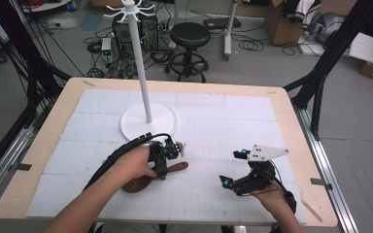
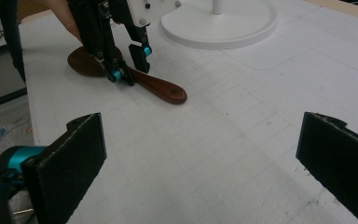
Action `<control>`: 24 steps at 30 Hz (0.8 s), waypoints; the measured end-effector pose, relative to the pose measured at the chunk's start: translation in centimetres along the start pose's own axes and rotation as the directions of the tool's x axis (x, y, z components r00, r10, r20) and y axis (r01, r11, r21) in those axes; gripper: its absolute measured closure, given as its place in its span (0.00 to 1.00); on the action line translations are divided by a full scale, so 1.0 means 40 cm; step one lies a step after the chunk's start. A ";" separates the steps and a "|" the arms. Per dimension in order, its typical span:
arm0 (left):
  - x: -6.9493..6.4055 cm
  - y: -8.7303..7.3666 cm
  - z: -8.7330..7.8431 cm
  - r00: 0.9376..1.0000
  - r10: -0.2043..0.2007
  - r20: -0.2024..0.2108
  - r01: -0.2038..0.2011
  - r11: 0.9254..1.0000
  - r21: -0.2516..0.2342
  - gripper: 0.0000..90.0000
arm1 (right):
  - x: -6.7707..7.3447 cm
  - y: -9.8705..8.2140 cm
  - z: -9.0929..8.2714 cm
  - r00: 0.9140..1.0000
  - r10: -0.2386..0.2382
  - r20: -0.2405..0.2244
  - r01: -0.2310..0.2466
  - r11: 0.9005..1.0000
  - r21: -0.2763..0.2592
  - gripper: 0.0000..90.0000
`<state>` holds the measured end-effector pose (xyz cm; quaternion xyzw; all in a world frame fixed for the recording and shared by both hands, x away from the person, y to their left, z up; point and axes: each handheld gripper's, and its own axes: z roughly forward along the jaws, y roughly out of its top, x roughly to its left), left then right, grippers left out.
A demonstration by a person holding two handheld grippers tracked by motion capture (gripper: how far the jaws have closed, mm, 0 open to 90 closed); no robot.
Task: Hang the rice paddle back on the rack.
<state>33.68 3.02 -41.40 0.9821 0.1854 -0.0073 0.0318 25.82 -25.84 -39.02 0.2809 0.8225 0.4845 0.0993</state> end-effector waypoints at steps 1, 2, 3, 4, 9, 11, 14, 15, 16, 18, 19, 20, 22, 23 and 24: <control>0.000 0.000 0.000 1.000 0.000 0.000 0.000 1.000 -0.001 0.70 | 0.000 0.000 0.000 1.000 0.001 -0.001 -0.001 1.000 -0.001 0.00; 0.000 0.000 -0.001 1.000 0.000 0.000 0.000 1.000 0.001 0.71 | 0.000 0.000 0.000 1.000 0.001 -0.001 -0.001 1.000 0.000 0.00; 0.000 0.000 -0.001 1.000 0.000 0.000 0.000 1.000 0.001 0.73 | 0.000 0.000 0.000 1.000 0.001 -0.001 -0.001 1.000 0.000 0.00; 0.001 0.000 -0.001 1.000 0.004 0.000 -0.004 1.000 0.004 0.74 | 0.001 0.000 0.000 1.000 0.002 -0.001 -0.002 1.000 0.000 0.01; -0.002 0.001 0.000 1.000 0.012 -0.007 -0.012 1.000 0.005 0.74 | 0.000 0.000 0.001 1.000 0.001 0.000 -0.001 1.000 0.001 0.00; -0.004 0.001 0.000 1.000 0.014 -0.012 -0.014 1.000 0.006 0.74 | 0.000 0.000 0.001 1.000 0.001 0.001 -0.001 1.000 0.001 0.01; -0.005 0.002 0.000 1.000 0.015 -0.009 -0.014 1.000 0.006 0.75 | 0.002 0.001 0.001 1.000 -0.002 0.000 0.002 1.000 0.001 0.01; -0.005 0.003 0.000 1.000 0.016 -0.008 -0.016 1.000 0.007 0.75 | 0.002 0.001 0.001 1.000 -0.002 0.000 0.002 1.000 0.001 0.01; -0.004 0.003 0.000 1.000 0.015 -0.007 -0.015 1.000 0.009 0.76 | 0.002 0.001 0.000 1.000 -0.001 -0.001 0.001 1.000 0.001 0.01; -0.004 0.003 -0.001 1.000 0.016 -0.003 -0.016 1.000 0.010 0.77 | 0.002 0.001 0.000 1.000 0.000 0.000 0.000 1.000 0.001 0.01; -0.004 0.003 0.000 1.000 0.017 -0.003 -0.017 1.000 0.010 0.78 | 0.002 0.001 0.000 1.000 0.000 0.001 0.000 1.000 0.001 0.01; -0.005 0.004 0.000 1.000 0.020 0.001 -0.020 1.000 0.009 0.79 | 0.002 0.001 0.000 1.000 0.001 -0.002 -0.001 1.000 0.001 0.01; -0.004 0.004 -0.001 1.000 0.018 0.006 -0.018 1.000 0.012 0.79 | 0.002 0.000 0.000 1.000 0.001 -0.002 -0.001 1.000 0.001 0.01; -0.004 0.004 -0.001 1.000 0.021 0.004 -0.021 1.000 0.012 0.80 | 0.002 0.000 0.000 1.000 0.000 -0.001 0.000 1.000 0.001 0.01; -0.003 0.004 -0.001 1.000 0.023 0.003 -0.023 1.000 0.012 0.82 | 0.002 0.000 0.000 1.000 -0.001 0.000 0.001 1.000 0.002 0.01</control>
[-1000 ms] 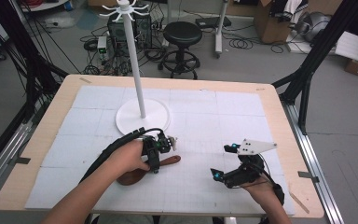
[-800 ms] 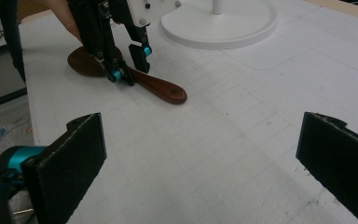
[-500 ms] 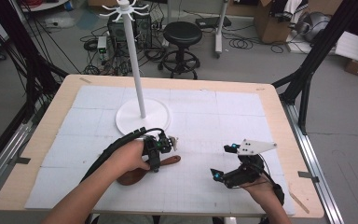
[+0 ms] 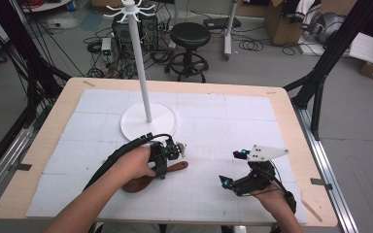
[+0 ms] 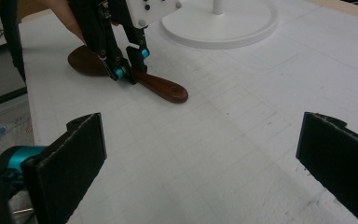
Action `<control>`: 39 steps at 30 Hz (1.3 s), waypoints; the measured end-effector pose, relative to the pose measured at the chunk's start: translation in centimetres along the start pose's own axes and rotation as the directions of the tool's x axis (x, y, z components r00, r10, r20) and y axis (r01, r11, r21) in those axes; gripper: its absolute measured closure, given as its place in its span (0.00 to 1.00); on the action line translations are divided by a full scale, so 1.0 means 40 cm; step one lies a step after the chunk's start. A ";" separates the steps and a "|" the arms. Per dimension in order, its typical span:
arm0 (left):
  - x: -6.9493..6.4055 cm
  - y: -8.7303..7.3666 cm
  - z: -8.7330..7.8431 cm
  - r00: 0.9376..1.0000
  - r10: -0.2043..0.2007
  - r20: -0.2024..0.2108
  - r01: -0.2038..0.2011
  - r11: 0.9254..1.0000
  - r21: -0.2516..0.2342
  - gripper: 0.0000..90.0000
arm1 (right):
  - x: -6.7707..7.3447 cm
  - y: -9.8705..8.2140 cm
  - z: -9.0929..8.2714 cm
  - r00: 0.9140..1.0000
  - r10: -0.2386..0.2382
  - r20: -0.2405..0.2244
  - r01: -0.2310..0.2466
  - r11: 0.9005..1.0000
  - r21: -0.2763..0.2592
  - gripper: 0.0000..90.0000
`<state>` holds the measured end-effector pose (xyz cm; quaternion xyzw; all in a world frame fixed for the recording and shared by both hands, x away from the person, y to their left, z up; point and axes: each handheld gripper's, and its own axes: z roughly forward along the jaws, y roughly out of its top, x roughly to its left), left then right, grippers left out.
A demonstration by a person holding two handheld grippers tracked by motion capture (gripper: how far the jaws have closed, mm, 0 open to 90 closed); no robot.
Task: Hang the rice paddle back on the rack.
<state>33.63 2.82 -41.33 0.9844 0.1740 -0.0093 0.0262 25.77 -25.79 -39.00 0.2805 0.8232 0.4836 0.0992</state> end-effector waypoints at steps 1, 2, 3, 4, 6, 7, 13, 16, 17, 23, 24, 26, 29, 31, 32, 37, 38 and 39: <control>0.000 0.000 0.000 1.000 0.000 0.001 0.000 1.000 0.000 0.83 | 0.000 0.000 0.000 1.000 -0.001 0.000 0.001 1.000 -0.001 0.01; 0.001 0.000 0.000 1.000 0.001 0.000 -0.001 1.000 -0.003 0.84 | 0.000 0.000 -0.001 1.000 0.002 -0.001 -0.002 1.000 -0.002 0.01; 0.001 0.000 0.000 1.000 0.001 0.000 -0.001 1.000 -0.001 0.84 | 0.000 0.000 -0.001 1.000 0.002 -0.001 -0.002 1.000 -0.002 0.01; 0.001 0.000 0.000 1.000 0.001 0.001 -0.001 1.000 -0.002 0.84 | 0.000 0.000 -0.001 1.000 0.000 0.000 0.000 1.000 -0.004 0.01; 0.002 0.000 0.000 1.000 0.000 0.004 0.000 1.000 -0.002 0.85 | 0.000 0.000 -0.001 1.000 0.000 0.000 0.000 1.000 -0.003 0.00; 0.002 0.000 0.000 1.000 -0.003 0.005 0.003 1.000 -0.002 0.85 | 0.000 0.000 -0.001 1.000 0.001 0.000 -0.001 1.000 -0.002 0.01; 0.001 0.000 0.000 1.000 0.004 -0.001 -0.004 1.000 -0.002 0.86 | 0.001 0.000 0.000 1.000 -0.003 -0.002 0.003 1.000 -0.003 0.01; -0.003 0.001 0.000 1.000 0.017 -0.010 -0.017 1.000 -0.002 0.86 | 0.000 -0.001 0.000 1.000 -0.001 0.001 0.001 1.000 -0.001 0.01; -0.004 0.001 -0.001 1.000 0.019 -0.011 -0.019 1.000 0.000 0.86 | 0.000 -0.001 0.000 1.000 -0.003 0.000 0.003 1.000 -0.003 0.01; -0.009 -0.002 -0.001 0.999 0.044 -0.021 -0.044 0.999 -0.008 0.86 | -0.001 -0.002 -0.002 1.000 0.000 -0.001 0.000 1.000 -0.001 0.01; -0.009 -0.003 -0.002 0.999 0.048 -0.013 -0.048 0.999 -0.009 0.86 | -0.001 -0.002 -0.002 1.000 0.003 -0.001 -0.003 1.000 -0.003 0.01; -0.008 -0.004 -0.003 0.999 0.047 -0.008 -0.047 0.999 -0.013 0.86 | -0.002 -0.002 -0.003 1.000 0.003 -0.002 -0.003 1.000 -0.005 0.01; -0.008 -0.007 -0.004 0.999 0.050 -0.001 -0.050 0.999 -0.021 0.86 | -0.002 -0.003 -0.004 1.000 0.007 -0.003 -0.007 1.000 -0.002 0.01; -0.008 -0.010 -0.007 0.999 0.052 0.001 -0.052 0.998 -0.029 0.86 | -0.002 -0.003 -0.005 1.000 0.004 -0.001 -0.004 1.000 -0.003 0.01; -0.007 -0.011 -0.011 0.998 0.057 0.002 -0.057 0.998 -0.033 0.86 | -0.002 -0.003 -0.005 1.000 0.005 -0.002 -0.005 1.000 -0.002 0.01; -0.003 -0.022 -0.029 0.997 0.070 0.020 -0.068 0.995 -0.079 0.86 | -0.002 -0.004 -0.004 1.000 0.005 -0.003 -0.005 1.000 -0.001 0.01; -0.004 -0.025 -0.033 0.997 0.075 0.020 -0.073 0.994 -0.086 0.86 | -0.002 -0.004 -0.004 1.000 0.007 -0.003 -0.007 1.000 -0.001 0.01; -0.005 -0.028 -0.036 0.997 0.077 0.013 -0.076 0.992 -0.097 0.86 | -0.002 -0.004 -0.004 1.000 0.007 -0.001 -0.007 1.000 0.000 0.01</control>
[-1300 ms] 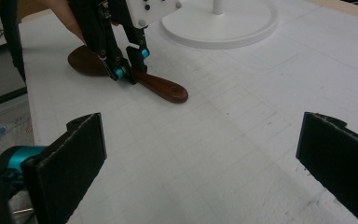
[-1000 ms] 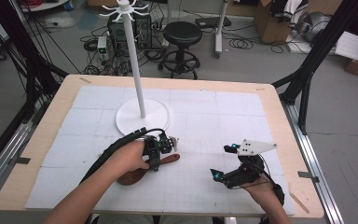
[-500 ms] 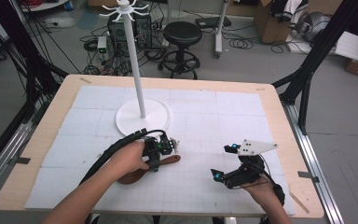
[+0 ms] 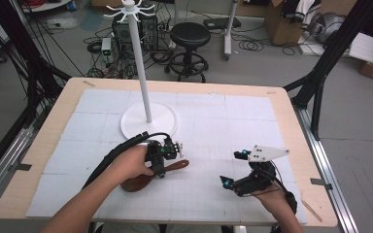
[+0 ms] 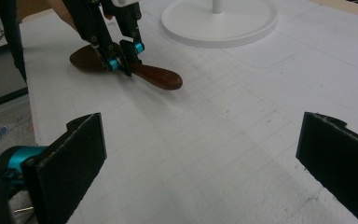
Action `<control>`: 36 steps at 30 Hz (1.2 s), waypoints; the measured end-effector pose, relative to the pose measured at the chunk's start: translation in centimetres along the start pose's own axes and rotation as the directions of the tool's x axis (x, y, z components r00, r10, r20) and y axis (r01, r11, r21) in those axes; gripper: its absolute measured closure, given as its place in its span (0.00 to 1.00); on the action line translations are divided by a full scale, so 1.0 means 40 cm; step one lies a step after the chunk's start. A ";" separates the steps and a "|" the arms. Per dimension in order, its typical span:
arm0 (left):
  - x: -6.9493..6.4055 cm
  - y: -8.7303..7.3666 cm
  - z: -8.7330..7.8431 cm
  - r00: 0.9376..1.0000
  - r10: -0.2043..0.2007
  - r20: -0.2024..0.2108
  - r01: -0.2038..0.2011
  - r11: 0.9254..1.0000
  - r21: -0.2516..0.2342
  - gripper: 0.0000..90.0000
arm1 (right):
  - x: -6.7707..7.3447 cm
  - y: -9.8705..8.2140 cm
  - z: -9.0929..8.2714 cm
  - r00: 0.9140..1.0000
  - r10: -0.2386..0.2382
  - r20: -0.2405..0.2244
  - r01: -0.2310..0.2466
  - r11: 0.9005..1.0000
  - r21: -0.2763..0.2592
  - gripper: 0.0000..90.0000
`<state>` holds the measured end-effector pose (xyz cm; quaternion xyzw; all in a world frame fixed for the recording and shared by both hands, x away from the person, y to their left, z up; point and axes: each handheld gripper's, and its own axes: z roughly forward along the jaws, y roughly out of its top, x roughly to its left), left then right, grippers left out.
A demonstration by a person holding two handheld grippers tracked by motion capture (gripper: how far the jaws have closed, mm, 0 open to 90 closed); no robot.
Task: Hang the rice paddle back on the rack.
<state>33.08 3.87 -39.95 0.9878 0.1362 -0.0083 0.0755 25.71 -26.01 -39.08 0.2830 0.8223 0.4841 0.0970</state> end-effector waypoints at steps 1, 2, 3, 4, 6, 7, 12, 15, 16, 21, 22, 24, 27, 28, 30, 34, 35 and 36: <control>-0.001 -0.002 -0.002 1.000 0.003 0.003 -0.003 1.000 -0.003 0.86 | -0.001 0.000 0.000 1.000 -0.001 0.001 0.001 1.000 -0.001 0.01; -0.003 -0.004 -0.005 1.000 0.005 0.006 -0.005 1.000 -0.015 0.86 | 0.000 -0.001 -0.001 1.000 0.003 0.001 -0.003 1.000 0.001 0.01; -0.003 -0.006 -0.009 1.000 0.011 0.003 -0.011 1.000 -0.024 0.86 | 0.000 -0.001 -0.001 1.000 0.003 0.000 -0.003 1.000 0.001 0.01; -0.004 -0.009 -0.012 1.000 0.006 0.009 -0.006 0.999 -0.032 0.86 | -0.001 -0.002 -0.001 1.000 0.003 0.002 -0.003 1.000 0.000 0.01; -0.003 -0.014 -0.020 1.000 0.008 0.008 -0.007 0.999 -0.049 0.86 | -0.001 -0.002 -0.001 1.000 0.003 0.001 -0.003 1.000 0.000 0.01; -0.001 -0.018 -0.025 1.000 0.010 0.008 -0.010 0.998 -0.061 0.86 | -0.001 -0.002 -0.001 1.000 0.003 0.001 -0.003 1.000 0.000 0.01; 0.005 -0.043 -0.049 1.000 -0.002 0.023 0.004 0.993 -0.116 0.86 | -0.003 -0.003 -0.002 1.000 0.001 0.007 -0.001 1.000 -0.003 0.01; 0.009 -0.060 -0.060 1.000 -0.007 0.023 0.010 0.991 -0.136 0.86 | -0.004 -0.005 -0.002 1.000 0.003 0.005 -0.003 1.000 -0.005 0.01; 0.010 -0.065 -0.064 1.000 -0.015 0.022 0.018 0.989 -0.144 0.86 | -0.004 -0.005 -0.002 1.000 0.004 0.006 -0.004 1.000 -0.003 0.01; 0.021 -0.092 -0.084 0.998 -0.065 0.015 0.067 0.980 -0.185 0.86 | -0.004 -0.005 0.001 1.000 0.005 0.004 -0.005 1.000 0.000 0.01; 0.023 -0.096 -0.088 0.997 -0.074 0.018 0.076 0.978 -0.195 0.86 | -0.004 -0.006 0.001 1.000 0.002 0.006 -0.002 1.000 0.000 0.01; 0.026 -0.104 -0.095 0.996 -0.080 0.027 0.084 0.974 -0.208 0.86 | -0.004 -0.006 0.001 1.000 0.002 0.006 -0.002 1.000 0.001 0.00; 0.026 -0.111 -0.102 0.996 -0.080 0.030 0.085 0.970 -0.229 0.86 | -0.005 -0.006 0.001 1.000 0.002 0.004 -0.002 1.000 0.000 0.01; 0.025 -0.112 -0.104 0.996 -0.085 0.033 0.090 0.968 -0.235 0.86 | -0.005 -0.007 0.001 1.000 0.004 0.006 -0.004 1.000 0.001 0.01; 0.026 -0.114 -0.109 0.997 -0.075 0.038 0.082 0.966 -0.247 0.86 | -0.005 -0.007 0.001 1.000 0.005 0.004 -0.005 1.000 0.002 0.01; 0.027 -0.117 -0.118 0.995 -0.061 0.074 0.080 0.955 -0.285 0.86 | -0.004 -0.007 0.002 1.000 0.009 0.004 -0.009 1.000 0.005 0.01; 0.026 -0.116 -0.119 0.996 -0.056 0.075 0.075 0.955 -0.286 0.86 | -0.004 -0.007 0.002 1.000 0.010 0.003 -0.010 1.000 0.004 0.01; 0.025 -0.117 -0.119 0.995 -0.056 0.078 0.076 0.954 -0.291 0.86 | -0.005 -0.007 0.001 1.000 0.006 0.004 -0.006 1.000 0.003 0.01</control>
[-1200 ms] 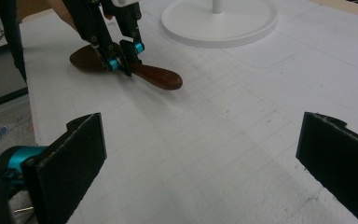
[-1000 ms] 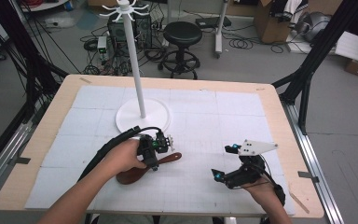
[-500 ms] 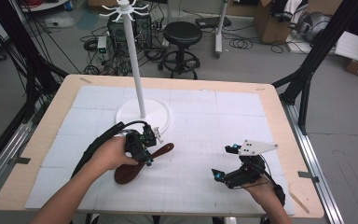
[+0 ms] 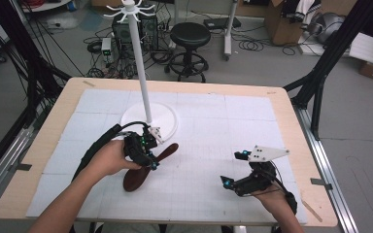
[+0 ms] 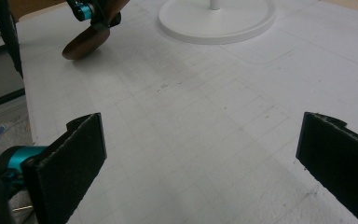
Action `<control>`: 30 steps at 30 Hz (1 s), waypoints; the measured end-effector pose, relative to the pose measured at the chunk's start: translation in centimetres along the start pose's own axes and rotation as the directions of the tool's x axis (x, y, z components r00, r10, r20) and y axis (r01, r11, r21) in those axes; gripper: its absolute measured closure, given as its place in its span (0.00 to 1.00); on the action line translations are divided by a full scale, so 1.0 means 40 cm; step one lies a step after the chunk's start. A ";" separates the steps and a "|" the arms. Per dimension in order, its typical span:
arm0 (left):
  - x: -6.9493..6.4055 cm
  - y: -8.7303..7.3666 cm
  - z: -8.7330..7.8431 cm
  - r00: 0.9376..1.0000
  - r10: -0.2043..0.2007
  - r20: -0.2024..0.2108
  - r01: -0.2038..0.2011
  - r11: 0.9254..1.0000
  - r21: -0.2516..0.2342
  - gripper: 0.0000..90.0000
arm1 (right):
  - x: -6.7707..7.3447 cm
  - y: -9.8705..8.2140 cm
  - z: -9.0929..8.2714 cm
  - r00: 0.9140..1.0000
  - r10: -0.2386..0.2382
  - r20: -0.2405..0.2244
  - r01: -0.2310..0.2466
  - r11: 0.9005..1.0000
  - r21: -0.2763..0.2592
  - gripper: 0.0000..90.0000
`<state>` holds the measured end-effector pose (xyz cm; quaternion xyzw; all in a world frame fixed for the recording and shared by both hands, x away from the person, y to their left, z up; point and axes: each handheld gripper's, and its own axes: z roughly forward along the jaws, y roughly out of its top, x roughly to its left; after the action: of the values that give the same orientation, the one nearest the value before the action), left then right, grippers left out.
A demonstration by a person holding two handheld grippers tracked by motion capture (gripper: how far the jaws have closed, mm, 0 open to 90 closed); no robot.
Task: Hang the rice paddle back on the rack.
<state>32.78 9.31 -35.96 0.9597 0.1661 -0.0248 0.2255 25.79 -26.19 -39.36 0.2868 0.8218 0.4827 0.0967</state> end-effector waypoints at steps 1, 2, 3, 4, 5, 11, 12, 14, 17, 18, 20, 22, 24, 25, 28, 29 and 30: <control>0.000 0.000 -0.001 1.000 0.000 0.005 0.000 1.000 -0.003 0.86 | 0.000 0.000 0.000 1.000 -0.001 0.000 0.001 1.000 0.000 0.01; 0.000 0.000 -0.002 1.000 0.005 0.008 -0.005 1.000 -0.005 0.86 | -0.001 0.000 0.000 1.000 -0.003 -0.001 0.003 1.000 0.001 0.01; 0.000 0.000 -0.004 1.000 0.002 0.012 -0.002 1.000 -0.009 0.86 | -0.001 -0.001 0.000 1.000 0.000 0.000 0.000 1.000 0.001 0.01; -0.001 0.000 -0.005 1.000 -0.001 0.021 0.002 1.000 -0.015 0.86 | -0.001 -0.001 0.000 1.000 0.000 0.000 0.000 1.000 0.001 0.01; -0.001 0.000 -0.008 1.000 -0.001 0.027 0.001 1.000 -0.026 0.86 | 0.000 -0.001 0.000 1.000 0.001 -0.002 -0.001 1.000 0.002 0.01; -0.005 0.000 -0.025 0.999 0.006 0.045 -0.003 0.998 -0.067 0.86 | 0.000 0.000 0.001 1.000 0.002 -0.002 -0.002 1.000 0.003 0.01; -0.009 0.000 -0.030 0.999 0.020 0.033 -0.017 0.997 -0.078 0.86 | 0.000 0.000 0.001 1.000 0.003 -0.001 -0.003 1.000 0.003 0.01; -0.015 0.000 -0.035 0.999 0.029 0.038 -0.025 0.995 -0.093 0.86 | 0.000 -0.001 0.001 1.000 0.003 -0.001 -0.003 1.000 0.003 0.01; -0.020 0.002 -0.047 0.998 0.031 0.049 -0.025 0.991 -0.130 0.86 | 0.000 -0.001 0.003 1.000 0.003 -0.002 -0.003 1.000 0.002 0.01; -0.020 0.002 -0.052 0.998 0.030 0.056 -0.022 0.990 -0.141 0.86 | 0.000 -0.001 0.003 1.000 0.003 -0.003 -0.003 1.000 0.006 0.01; -0.020 0.001 -0.061 0.998 0.026 0.064 -0.015 0.985 -0.170 0.86 | 0.001 -0.001 0.004 1.000 0.000 -0.003 0.000 1.000 0.004 0.01; -0.020 0.000 -0.074 0.998 0.031 0.062 -0.018 0.981 -0.191 0.86 | 0.001 -0.001 0.003 1.000 0.005 -0.003 -0.005 1.000 0.004 0.01; -0.021 -0.002 -0.085 0.998 0.030 0.060 -0.017 0.978 -0.209 0.86 | 0.000 -0.001 0.002 1.000 0.003 -0.003 -0.003 1.000 0.005 0.01; -0.021 -0.002 -0.089 0.998 0.027 0.059 -0.013 0.976 -0.217 0.86 | 0.000 -0.001 0.003 1.000 0.004 -0.003 -0.004 1.000 0.003 0.01; -0.023 -0.002 -0.102 0.998 0.032 0.048 -0.019 0.971 -0.238 0.86 | 0.000 -0.001 0.003 1.000 0.002 -0.002 -0.002 1.000 0.003 0.01; -0.026 -0.003 -0.109 0.998 0.034 0.051 -0.020 0.968 -0.250 0.86 | 0.001 -0.001 0.002 1.000 0.005 -0.004 -0.005 1.000 0.004 0.01; -0.027 -0.003 -0.113 0.998 0.036 0.053 -0.021 0.965 -0.260 0.86 | 0.001 -0.001 0.003 1.000 0.001 -0.004 -0.001 1.000 0.000 0.01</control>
<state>31.60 11.08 -31.83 0.9231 0.1474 -0.0272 0.3541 25.82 -26.10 -39.44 0.2863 0.8219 0.4833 0.0949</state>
